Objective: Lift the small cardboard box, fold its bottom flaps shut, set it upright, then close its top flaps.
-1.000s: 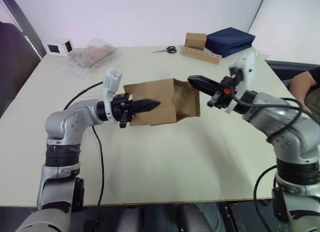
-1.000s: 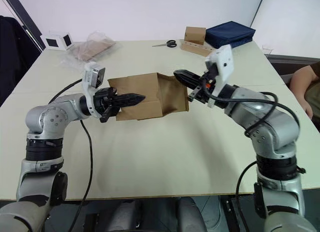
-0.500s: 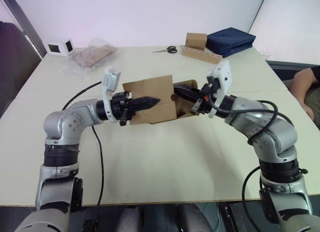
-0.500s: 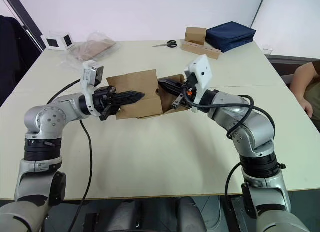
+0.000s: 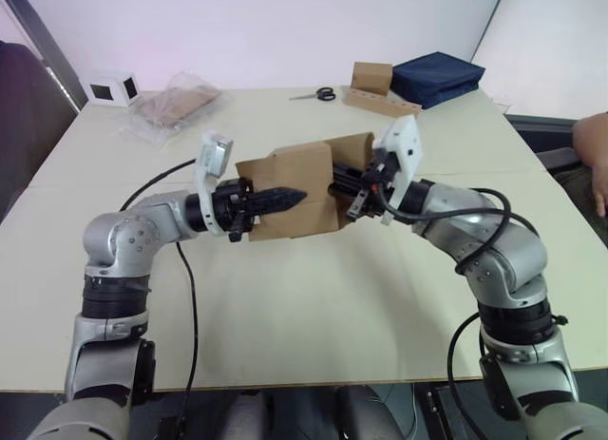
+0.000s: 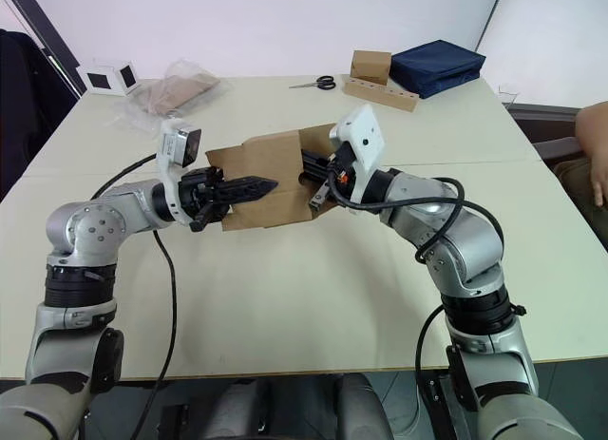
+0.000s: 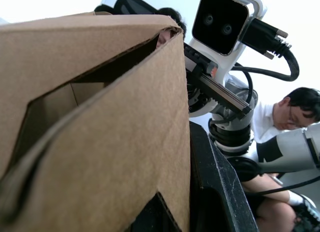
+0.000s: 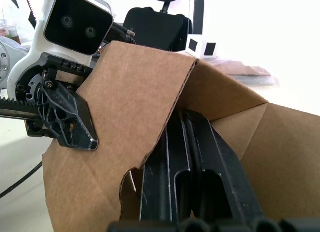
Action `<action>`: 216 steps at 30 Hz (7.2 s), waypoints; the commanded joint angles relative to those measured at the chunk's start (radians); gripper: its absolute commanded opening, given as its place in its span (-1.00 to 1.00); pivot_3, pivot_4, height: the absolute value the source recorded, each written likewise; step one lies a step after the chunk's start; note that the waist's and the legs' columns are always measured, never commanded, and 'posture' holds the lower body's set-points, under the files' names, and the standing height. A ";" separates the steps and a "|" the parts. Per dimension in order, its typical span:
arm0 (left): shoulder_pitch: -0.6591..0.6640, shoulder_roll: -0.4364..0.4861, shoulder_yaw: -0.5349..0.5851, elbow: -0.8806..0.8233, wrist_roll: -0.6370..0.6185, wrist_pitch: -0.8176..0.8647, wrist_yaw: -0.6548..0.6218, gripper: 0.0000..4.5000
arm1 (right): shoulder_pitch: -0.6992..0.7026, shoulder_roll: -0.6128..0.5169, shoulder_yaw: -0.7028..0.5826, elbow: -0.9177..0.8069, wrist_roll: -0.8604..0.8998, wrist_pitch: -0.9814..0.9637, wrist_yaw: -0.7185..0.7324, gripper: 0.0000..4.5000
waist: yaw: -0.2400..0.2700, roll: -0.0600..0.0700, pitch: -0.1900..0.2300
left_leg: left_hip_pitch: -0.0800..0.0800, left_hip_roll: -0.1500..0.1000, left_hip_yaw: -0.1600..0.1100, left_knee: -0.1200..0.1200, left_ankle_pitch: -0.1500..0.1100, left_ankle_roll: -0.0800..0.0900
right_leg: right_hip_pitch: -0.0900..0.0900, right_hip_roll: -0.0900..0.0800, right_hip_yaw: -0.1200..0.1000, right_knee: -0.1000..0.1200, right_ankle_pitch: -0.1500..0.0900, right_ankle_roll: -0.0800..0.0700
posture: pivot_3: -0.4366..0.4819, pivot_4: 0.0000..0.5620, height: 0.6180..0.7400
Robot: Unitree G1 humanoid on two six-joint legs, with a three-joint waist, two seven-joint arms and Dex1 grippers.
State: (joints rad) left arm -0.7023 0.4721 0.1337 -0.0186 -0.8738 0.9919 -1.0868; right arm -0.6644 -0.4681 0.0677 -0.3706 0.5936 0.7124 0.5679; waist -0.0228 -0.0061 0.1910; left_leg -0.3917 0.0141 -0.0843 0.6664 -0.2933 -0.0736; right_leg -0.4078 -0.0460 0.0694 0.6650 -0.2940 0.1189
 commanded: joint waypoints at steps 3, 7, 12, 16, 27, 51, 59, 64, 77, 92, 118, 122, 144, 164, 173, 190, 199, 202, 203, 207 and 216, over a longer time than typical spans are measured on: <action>-0.018 0.018 0.019 0.011 0.011 -0.050 0.021 -0.99 | -0.012 -0.036 -0.035 -0.062 -0.002 -0.013 0.022 -1.00 | 0.001 0.000 0.000 | 0.000 0.000 0.000 0.000 0.000 0.000 | 0.000 0.000 0.000 0.000 0.000 0.000 | -0.05 -0.47 1.00; -0.021 0.020 0.033 0.030 0.006 -0.063 0.032 -0.99 | 0.000 -0.063 -0.060 -0.074 0.011 -0.001 0.028 -1.00 | 0.001 0.000 0.000 | 0.000 0.000 0.000 0.000 0.000 0.000 | 0.000 0.000 0.000 0.000 0.000 0.000 | -0.05 -0.47 1.00; -0.021 0.021 0.048 0.037 -0.008 -0.067 0.047 -0.99 | 0.008 -0.106 -0.098 -0.077 0.020 0.008 0.049 -1.00 | 0.001 0.000 0.000 | 0.000 0.000 0.000 0.000 0.000 0.000 | 0.000 0.000 0.000 0.000 0.000 0.000 | -0.05 -0.47 1.00; -0.013 0.022 0.074 0.029 -0.025 -0.063 0.065 -0.99 | 0.059 -0.152 -0.192 -0.093 0.088 0.057 0.058 -1.00 | 0.003 0.000 0.000 | 0.000 0.000 0.000 0.000 0.000 0.000 | 0.000 0.000 0.000 0.000 0.000 0.000 | -0.05 -0.47 1.00; -0.019 0.013 0.112 0.010 -0.075 -0.039 0.126 -0.99 | 0.252 -0.115 -0.209 -0.183 0.094 0.070 -0.044 -1.00 | 0.000 0.000 0.000 | 0.000 0.000 0.000 -0.001 0.000 0.000 | 0.000 0.000 0.000 0.000 0.000 0.000 | -0.05 -0.47 1.00; -0.030 -0.012 0.101 -0.019 -0.166 0.006 0.189 -0.99 | 0.122 0.025 -0.046 -0.071 0.056 0.015 0.011 -1.00 | 0.001 0.000 0.000 | 0.000 0.000 0.000 -0.001 0.000 0.000 | 0.000 0.000 0.000 0.000 0.000 0.000 | -0.05 -0.47 1.00; -0.002 0.004 0.124 -0.047 -0.206 0.026 0.202 -0.99 | 0.139 -0.031 -0.103 -0.088 0.078 0.034 0.043 -1.00 | 0.001 0.000 0.000 | 0.000 0.000 0.000 -0.001 0.000 0.000 | 0.000 0.000 0.000 -0.001 0.000 0.000 | -0.05 -0.47 1.00; 0.011 0.042 0.125 -0.077 -0.251 0.051 0.163 -0.99 | 0.194 -0.141 -0.223 -0.099 0.201 0.092 0.135 -1.00 | 0.003 0.000 0.000 | 0.000 0.000 0.000 -0.001 0.000 0.000 | 0.000 0.000 0.000 -0.001 0.000 0.000 | -0.05 -0.47 1.00; 0.014 0.047 0.092 -0.081 -0.304 0.087 0.127 -1.00 | 0.241 -0.354 -0.544 0.128 0.533 0.278 0.225 -0.89 | 0.000 -0.001 0.001 | 0.001 0.000 0.000 -0.001 0.000 0.001 | 0.002 0.001 0.000 -0.002 0.000 0.000 | -0.05 -0.47 1.00; -0.011 0.021 0.085 -0.092 -0.345 0.093 0.140 -1.00 | 0.104 -0.224 -0.432 0.223 0.566 0.296 0.148 0.24 | 0.002 -0.001 0.001 | 0.001 0.000 0.000 -0.001 0.000 0.000 | 0.001 0.000 0.000 -0.002 0.000 0.000 | -0.05 -0.47 1.00; 0.013 -0.002 0.081 -0.073 -0.288 0.025 0.184 -1.00 | 0.065 -0.148 -0.397 0.040 0.882 0.349 -0.085 0.24 | 0.002 0.000 0.001 | 0.000 0.000 0.000 -0.001 0.000 0.000 | 0.001 0.000 0.000 -0.002 0.000 0.000 | -0.05 -0.47 1.00; 0.018 -0.007 0.076 -0.078 -0.287 0.020 0.181 -1.00 | 0.076 -0.142 -0.382 0.022 0.892 0.336 -0.110 0.24 | 0.002 0.000 0.001 | 0.000 0.000 0.000 -0.001 0.000 0.000 | 0.001 0.000 0.000 -0.002 0.000 0.000 | -0.05 -0.47 1.00; 0.035 -0.013 0.088 -0.105 -0.310 0.022 0.209 -1.00 | 0.089 -0.145 -0.316 0.000 0.843 0.278 -0.142 -0.63 | 0.002 -0.001 0.001 | 0.000 0.000 0.000 -0.001 0.000 0.000 | 0.001 0.000 0.000 -0.002 0.000 0.000 | -0.05 -0.47 1.00; 0.033 -0.012 0.093 -0.107 -0.322 0.022 0.226 -1.00 | 0.058 -0.139 -0.310 0.037 0.734 0.235 -0.126 -0.63 | 0.002 -0.001 0.001 | 0.000 0.000 0.000 -0.001 0.000 0.000 | 0.001 0.000 0.000 -0.002 0.000 0.000 | -0.05 -0.47 1.00; 0.030 -0.017 0.085 -0.100 -0.305 0.008 0.227 -1.00 | 0.041 -0.125 -0.301 0.015 0.749 0.237 -0.141 -0.63 | 0.002 -0.001 0.001 | 0.000 0.000 0.000 -0.001 0.000 0.000 | 0.001 0.000 0.000 -0.002 0.000 0.000 | -0.05 -0.47 1.00; 0.039 -0.065 0.070 -0.124 -0.298 -0.014 0.266 -1.00 | 0.035 -0.082 -0.275 -0.037 0.772 0.223 -0.210 -0.63 | 0.002 0.000 0.001 | 0.000 0.000 0.000 -0.001 0.000 0.000 | 0.001 0.000 0.000 -0.002 0.000 0.000 | -0.05 -0.47 1.00; 0.028 -0.080 0.073 -0.111 -0.295 -0.023 0.277 -1.00 | 0.031 -0.037 -0.244 -0.069 0.865 0.234 -0.296 -0.63 | 0.002 0.000 0.001 | 0.000 0.000 0.000 -0.001 0.000 0.000 | 0.001 0.000 0.000 -0.002 0.000 0.000 | -0.05 -0.47 1.00; 0.027 -0.081 0.074 -0.113 -0.302 -0.021 0.280 -1.00 | 0.035 -0.029 -0.225 -0.083 0.876 0.237 -0.310 -0.63 | 0.002 0.000 0.001 | 0.000 0.000 0.000 -0.001 0.000 0.000 | 0.001 0.000 0.000 -0.002 0.000 0.000 | -0.05 -0.47 1.00; 0.027 -0.081 0.074 -0.115 -0.305 -0.019 0.282 -1.00 | 0.035 -0.027 -0.222 -0.083 0.884 0.238 -0.317 -0.63 | 0.002 0.000 0.001 | 0.000 0.000 0.000 -0.002 0.000 0.000 | 0.001 0.000 0.000 -0.002 0.000 0.000 | -0.05 -0.47 1.00; 0.028 -0.080 0.076 -0.119 -0.315 -0.016 0.287 -1.00 | 0.034 -0.024 -0.214 -0.086 0.902 0.236 -0.329 -0.63 | 0.002 0.000 0.001 | 0.000 0.000 0.000 -0.002 0.000 0.000 | 0.001 0.000 0.000 -0.002 0.000 0.000 | -0.05 -0.47 1.00; 0.025 -0.073 0.063 -0.116 -0.319 -0.004 0.281 -1.00 | -0.002 -0.059 -0.143 -0.096 0.878 0.283 -0.265 -0.63 | 0.002 0.000 0.001 | 0.000 0.000 0.000 -0.002 0.000 0.000 | 0.001 0.000 0.000 -0.003 0.000 0.000 | -0.05 -0.47 1.00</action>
State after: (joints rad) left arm -0.6617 0.4023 0.2165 -0.1025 -1.1877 0.9833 -0.8078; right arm -0.6284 -0.5292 -0.1540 -0.3889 1.4502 0.9556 0.2325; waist -0.0210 -0.0064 0.1918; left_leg -0.3915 0.0140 -0.0842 0.6648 -0.2935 -0.0732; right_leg -0.4072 -0.0459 0.0696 0.6625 -0.2941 0.1189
